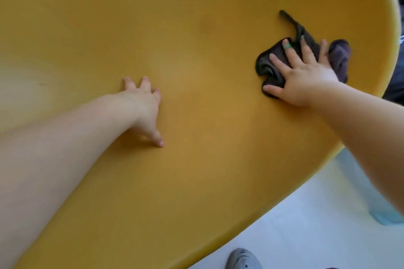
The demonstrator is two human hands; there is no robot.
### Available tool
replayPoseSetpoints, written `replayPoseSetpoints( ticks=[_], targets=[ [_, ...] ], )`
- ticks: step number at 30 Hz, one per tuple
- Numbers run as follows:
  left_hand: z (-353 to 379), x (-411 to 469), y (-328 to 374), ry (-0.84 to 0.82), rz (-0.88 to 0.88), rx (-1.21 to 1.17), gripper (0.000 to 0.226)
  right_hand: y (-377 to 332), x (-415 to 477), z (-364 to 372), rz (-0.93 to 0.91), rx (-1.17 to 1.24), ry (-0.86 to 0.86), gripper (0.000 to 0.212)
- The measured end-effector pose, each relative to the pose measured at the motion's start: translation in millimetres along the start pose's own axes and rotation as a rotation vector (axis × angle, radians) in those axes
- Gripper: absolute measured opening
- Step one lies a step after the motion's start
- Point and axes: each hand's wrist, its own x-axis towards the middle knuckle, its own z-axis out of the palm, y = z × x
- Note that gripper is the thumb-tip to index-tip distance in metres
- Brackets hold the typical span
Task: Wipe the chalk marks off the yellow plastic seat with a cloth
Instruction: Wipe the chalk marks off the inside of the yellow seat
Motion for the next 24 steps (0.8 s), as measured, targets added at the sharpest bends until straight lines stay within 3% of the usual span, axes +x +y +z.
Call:
replayPoseSetpoints(
  ticks=[3,7,10,13,15,18,21,24],
  targets=[
    [-9.2,-1.4,6.9,-0.026,-0.009,0.107,0.146,-72.3,14.6,-2.6,-0.002,0.232,0.036,0.088],
    [-10.5,4.1,6.4,0.011,-0.012,0.092,0.134,-157.5,-33.7,-8.7,-0.407,0.41,0.017,0.074],
    [-20.8,15.0,3.9,0.119,-0.044,0.158,0.14,-147.3,-99.0,1.0,-0.646,0.369,-0.082,0.07],
    [-42.1,31.7,8.4,0.203,-0.035,0.223,0.161,-67.0,-99.3,25.6,-0.439,0.204,0.003,0.078],
    [-50.9,44.3,13.1,0.165,-0.021,0.204,0.167,-2.0,-59.4,27.5,-0.227,0.007,0.171,0.089],
    [-54.8,57.7,24.3,0.075,-0.013,0.183,0.172,64.1,13.2,-4.9,0.009,-0.213,0.287,0.095],
    [-59.1,62.4,35.7,0.019,-0.021,0.193,0.173,50.6,73.4,-39.1,0.099,-0.111,0.357,0.096],
    [-61.9,66.9,43.2,-0.019,-0.032,0.21,0.172,-25.8,109.8,-49.1,0.143,0.179,0.413,0.094]
  ],
)
